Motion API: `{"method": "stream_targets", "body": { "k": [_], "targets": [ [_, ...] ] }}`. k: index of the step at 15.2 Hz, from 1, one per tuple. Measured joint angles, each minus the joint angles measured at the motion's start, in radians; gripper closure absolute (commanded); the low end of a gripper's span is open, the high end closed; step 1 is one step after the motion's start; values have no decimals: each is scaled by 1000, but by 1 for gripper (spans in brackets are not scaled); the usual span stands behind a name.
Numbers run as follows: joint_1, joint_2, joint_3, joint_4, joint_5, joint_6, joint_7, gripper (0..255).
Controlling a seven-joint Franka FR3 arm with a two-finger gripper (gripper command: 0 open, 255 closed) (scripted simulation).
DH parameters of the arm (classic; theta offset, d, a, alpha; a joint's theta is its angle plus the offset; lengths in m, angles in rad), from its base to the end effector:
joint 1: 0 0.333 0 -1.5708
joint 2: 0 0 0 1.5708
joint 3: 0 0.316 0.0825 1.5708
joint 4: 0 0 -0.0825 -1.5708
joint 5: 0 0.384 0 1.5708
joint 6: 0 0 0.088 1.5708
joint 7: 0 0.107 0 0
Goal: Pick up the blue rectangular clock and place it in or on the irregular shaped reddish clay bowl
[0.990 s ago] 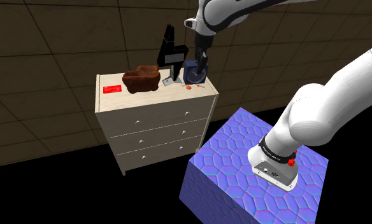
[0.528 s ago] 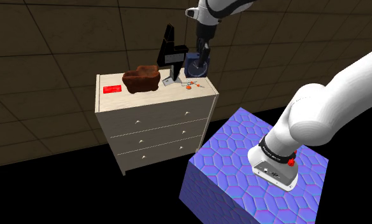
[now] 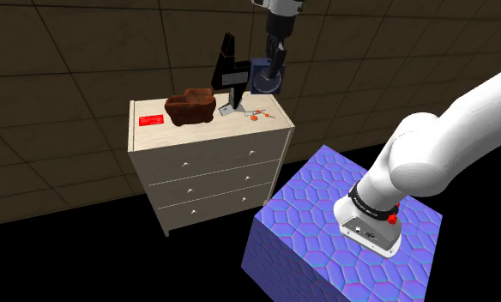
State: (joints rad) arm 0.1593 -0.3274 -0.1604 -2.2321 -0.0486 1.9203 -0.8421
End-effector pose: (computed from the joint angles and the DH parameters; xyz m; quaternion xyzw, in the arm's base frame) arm 0.4568 -0.0088 0.5031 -0.9078 -0.4193 -0.0067 0.0001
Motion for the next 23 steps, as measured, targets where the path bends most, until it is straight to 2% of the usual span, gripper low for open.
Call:
{"method": "stream_targets", "body": {
  "k": [3, 8, 18, 21, 23],
  "targets": [
    [4, 13, 5, 43, 4, -30, 6, 255],
    [30, 165, 28, 209, 31, -47, 41, 255],
    [68, 555, 65, 717, 74, -167, 107, 255],
    [76, 700, 75, 939, 84, -244, 129, 255],
    [75, 747, 76, 994, 87, -253, 131, 255]
  ]
}}
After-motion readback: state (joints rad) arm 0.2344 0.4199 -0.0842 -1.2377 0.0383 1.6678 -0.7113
